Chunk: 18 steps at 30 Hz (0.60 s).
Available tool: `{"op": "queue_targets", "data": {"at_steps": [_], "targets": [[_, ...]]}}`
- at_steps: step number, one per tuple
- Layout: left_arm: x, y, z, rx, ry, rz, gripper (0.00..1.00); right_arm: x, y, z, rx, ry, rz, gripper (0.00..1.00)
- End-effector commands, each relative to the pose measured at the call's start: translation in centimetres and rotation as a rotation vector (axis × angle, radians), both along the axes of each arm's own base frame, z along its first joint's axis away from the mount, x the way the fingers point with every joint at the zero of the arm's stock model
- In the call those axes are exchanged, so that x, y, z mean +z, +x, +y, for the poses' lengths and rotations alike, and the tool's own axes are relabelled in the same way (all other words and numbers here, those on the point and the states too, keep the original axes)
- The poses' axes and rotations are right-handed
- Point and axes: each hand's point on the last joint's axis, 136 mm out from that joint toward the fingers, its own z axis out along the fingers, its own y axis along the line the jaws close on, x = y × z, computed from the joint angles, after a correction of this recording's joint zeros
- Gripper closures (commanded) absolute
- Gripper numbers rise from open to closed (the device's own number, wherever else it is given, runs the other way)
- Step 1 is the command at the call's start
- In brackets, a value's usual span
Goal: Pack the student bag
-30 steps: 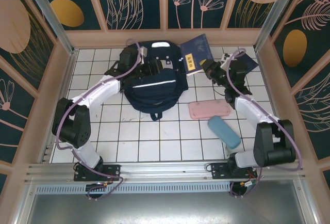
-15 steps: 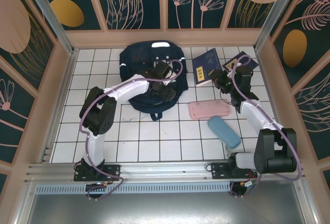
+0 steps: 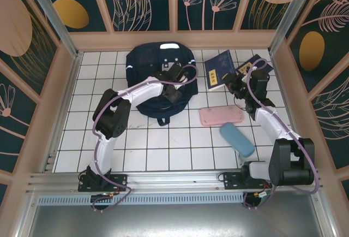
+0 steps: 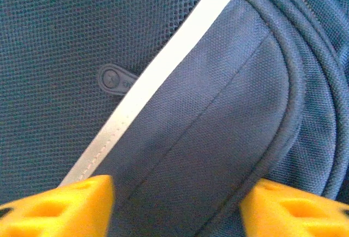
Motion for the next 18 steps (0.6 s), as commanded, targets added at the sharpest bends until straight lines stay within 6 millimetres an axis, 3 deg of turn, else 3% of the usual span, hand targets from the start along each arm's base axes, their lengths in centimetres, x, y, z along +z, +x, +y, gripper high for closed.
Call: {"op": "queue_targets", "data": {"at_steps": [1, 6, 14, 18], "targets": [[0.9, 2.0, 1.3, 0.04, 0.06, -0.08, 0.54, 1.9, -0.4, 0.0, 0.012, 0.0, -0.072, 0.99], [4.9, 3.4, 0.2, 0.06, -0.044, -0.185, 0.77, 1.9, -0.8, -0.4, -0.005, -0.023, -0.065, 0.99], [10.8, 5.2, 0.2, 0.103, -0.101, -0.351, 0.98, 1.4, -1.6, -0.5, -0.005, -0.031, -0.044, 0.99], [13.9, 5.7, 0.5, 0.14, -0.138, -0.422, 1.0, 0.1, -2.7, 0.2, 0.041, -0.018, 0.006, 0.99]]}}
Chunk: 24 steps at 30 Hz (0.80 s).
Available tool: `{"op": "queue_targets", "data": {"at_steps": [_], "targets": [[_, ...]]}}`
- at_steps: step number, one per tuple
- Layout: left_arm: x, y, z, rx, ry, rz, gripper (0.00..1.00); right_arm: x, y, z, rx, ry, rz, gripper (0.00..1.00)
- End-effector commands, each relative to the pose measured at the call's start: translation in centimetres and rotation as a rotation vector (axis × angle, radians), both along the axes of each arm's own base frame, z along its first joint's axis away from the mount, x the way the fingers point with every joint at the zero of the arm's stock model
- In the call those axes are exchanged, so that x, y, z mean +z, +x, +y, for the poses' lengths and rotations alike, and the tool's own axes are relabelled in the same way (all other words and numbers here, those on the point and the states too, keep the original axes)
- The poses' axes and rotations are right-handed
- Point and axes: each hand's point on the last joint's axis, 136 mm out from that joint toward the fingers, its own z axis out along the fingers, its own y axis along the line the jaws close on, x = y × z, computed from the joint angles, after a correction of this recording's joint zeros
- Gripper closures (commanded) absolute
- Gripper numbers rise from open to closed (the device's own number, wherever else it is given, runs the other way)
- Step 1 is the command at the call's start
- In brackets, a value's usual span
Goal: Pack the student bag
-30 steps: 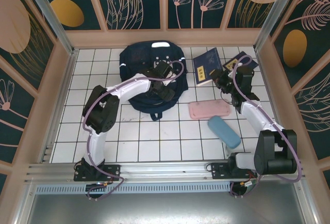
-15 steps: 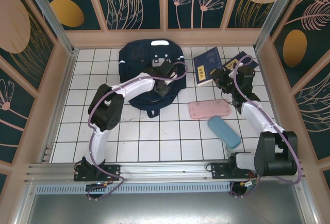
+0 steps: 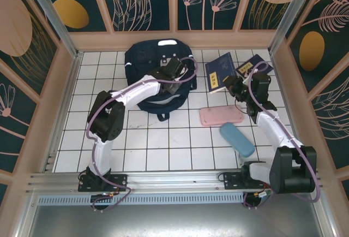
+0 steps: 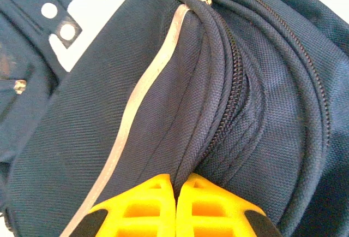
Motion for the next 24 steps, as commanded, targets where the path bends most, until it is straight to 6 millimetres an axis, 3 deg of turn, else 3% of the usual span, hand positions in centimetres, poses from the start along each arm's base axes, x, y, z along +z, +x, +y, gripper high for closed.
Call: {"op": "queue_targets", "data": {"at_steps": [1, 10, 15, 20, 24], "targets": [[8.2, 2.7, 0.7, 0.097, -0.111, -0.21, 1.0, 0.0, -1.3, 0.6, 0.056, 0.007, -0.002, 0.99], [14.7, 3.7, 1.2, 0.195, -0.219, -0.341, 1.0, -1.5, -5.1, 4.8, 0.252, 0.161, 0.072, 0.98], [16.4, 4.3, 0.6, 0.195, -0.264, -0.37, 1.0, -0.7, -6.2, 8.3, 0.348, 0.235, 0.058, 0.98], [16.9, 4.6, 0.1, 0.191, -0.296, -0.369, 1.0, -1.2, -5.4, 11.0, 0.381, 0.265, 0.074, 0.98], [17.4, 4.6, -0.1, 0.187, -0.309, -0.373, 1.0, -1.2, -3.2, 12.9, 0.385, 0.292, 0.056, 0.98]]}}
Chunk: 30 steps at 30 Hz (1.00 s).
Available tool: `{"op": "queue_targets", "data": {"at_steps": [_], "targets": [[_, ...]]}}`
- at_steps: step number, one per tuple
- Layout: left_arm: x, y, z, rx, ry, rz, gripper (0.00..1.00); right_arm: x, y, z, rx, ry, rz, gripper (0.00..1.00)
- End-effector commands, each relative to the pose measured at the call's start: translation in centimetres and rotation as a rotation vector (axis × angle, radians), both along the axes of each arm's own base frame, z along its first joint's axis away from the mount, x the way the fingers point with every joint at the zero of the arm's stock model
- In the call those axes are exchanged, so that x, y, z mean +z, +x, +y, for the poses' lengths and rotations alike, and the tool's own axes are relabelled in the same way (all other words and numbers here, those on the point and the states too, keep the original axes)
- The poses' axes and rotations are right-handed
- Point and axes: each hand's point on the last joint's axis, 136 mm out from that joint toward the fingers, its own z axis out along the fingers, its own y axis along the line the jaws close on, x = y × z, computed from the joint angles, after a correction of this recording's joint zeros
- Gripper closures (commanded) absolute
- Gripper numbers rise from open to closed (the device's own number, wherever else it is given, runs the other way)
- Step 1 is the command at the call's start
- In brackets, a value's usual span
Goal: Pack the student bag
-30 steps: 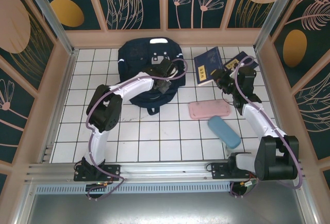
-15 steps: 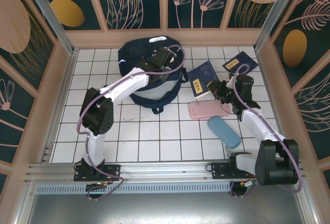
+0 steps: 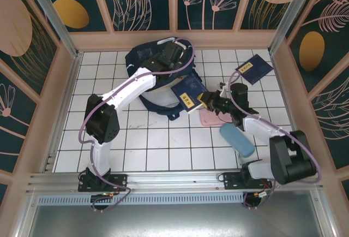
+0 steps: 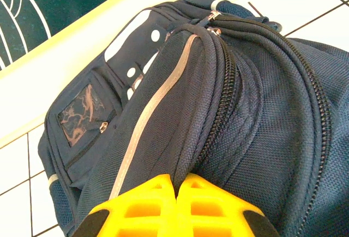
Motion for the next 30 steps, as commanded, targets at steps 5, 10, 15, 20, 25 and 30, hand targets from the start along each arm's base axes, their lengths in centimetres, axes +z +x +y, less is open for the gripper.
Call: {"op": "queue_targets", "data": {"at_steps": [5, 10, 15, 20, 25, 30], "targets": [[7.6, 1.4, -0.3, 0.04, -0.165, -0.168, 1.0, 5.1, 6.0, 4.6, -0.012, 0.141, -0.19, 0.98], [7.6, 1.2, -0.2, 0.036, -0.165, -0.163, 1.0, 3.0, 10.4, 7.0, -0.065, 0.139, -0.154, 0.98], [7.9, 0.9, -0.3, 0.032, -0.189, -0.158, 1.0, 0.7, 15.3, 9.3, -0.128, 0.197, -0.138, 0.98], [8.1, 0.7, -0.4, 0.028, -0.206, -0.152, 1.0, -1.4, 19.0, 11.5, -0.191, 0.211, -0.119, 0.98], [8.4, 0.6, -0.5, 0.022, -0.215, -0.153, 1.0, -3.2, 20.6, 12.6, -0.253, 0.172, -0.064, 0.98], [8.7, 0.5, -0.5, 0.021, -0.226, -0.157, 1.0, -4.7, 22.0, 13.2, -0.304, 0.164, -0.023, 0.97]]}}
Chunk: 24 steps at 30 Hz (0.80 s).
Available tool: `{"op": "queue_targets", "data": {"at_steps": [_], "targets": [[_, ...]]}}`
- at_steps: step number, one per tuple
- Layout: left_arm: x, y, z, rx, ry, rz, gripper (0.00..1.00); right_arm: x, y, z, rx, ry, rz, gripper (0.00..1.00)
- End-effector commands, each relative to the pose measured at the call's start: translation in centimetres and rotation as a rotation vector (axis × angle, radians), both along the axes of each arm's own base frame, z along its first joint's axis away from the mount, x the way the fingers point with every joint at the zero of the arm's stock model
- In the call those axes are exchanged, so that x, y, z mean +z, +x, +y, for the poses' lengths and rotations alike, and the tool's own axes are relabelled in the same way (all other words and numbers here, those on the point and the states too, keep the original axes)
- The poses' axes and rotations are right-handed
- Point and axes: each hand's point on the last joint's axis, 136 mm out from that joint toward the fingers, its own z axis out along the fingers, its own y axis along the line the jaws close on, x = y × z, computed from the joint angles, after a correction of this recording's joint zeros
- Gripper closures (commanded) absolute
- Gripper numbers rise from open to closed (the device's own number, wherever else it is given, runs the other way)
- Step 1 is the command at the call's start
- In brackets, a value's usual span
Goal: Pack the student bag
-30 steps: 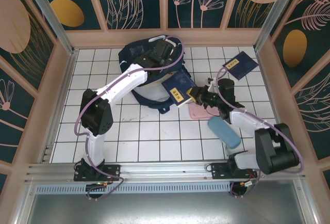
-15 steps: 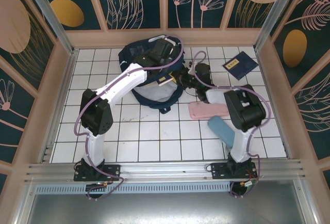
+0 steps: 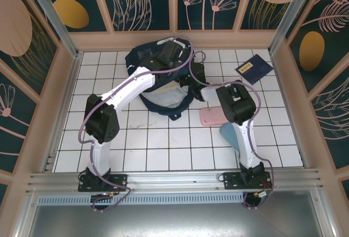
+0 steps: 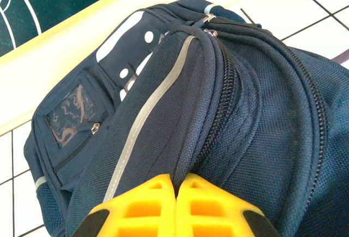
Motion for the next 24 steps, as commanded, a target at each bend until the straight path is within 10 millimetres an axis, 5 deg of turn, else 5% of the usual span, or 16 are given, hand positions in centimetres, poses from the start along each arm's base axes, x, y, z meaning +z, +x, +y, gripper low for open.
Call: {"op": "queue_targets", "data": {"at_steps": [1, 6, 12, 17, 24], "targets": [[8.5, 0.6, -0.1, 0.028, -0.168, -0.176, 1.0, 0.0, 1.8, 0.5, -0.054, 0.024, -0.014, 0.97], [8.6, 0.4, 0.0, 0.028, -0.168, -0.169, 1.0, 0.1, 3.4, 1.7, -0.024, 0.022, -0.025, 0.9], [8.4, 0.4, 0.4, 0.051, -0.169, -0.166, 1.0, 1.4, 2.5, 2.0, 0.04, 0.035, -0.022, 0.58], [8.3, 0.5, 0.7, 0.074, -0.166, -0.165, 1.0, 1.0, -2.4, -0.3, 0.127, 0.022, 0.094, 0.42], [7.2, 0.9, 0.7, 0.085, -0.151, -0.157, 1.0, 1.0, -10.2, -4.1, 0.203, -0.048, 0.157, 0.37]]}}
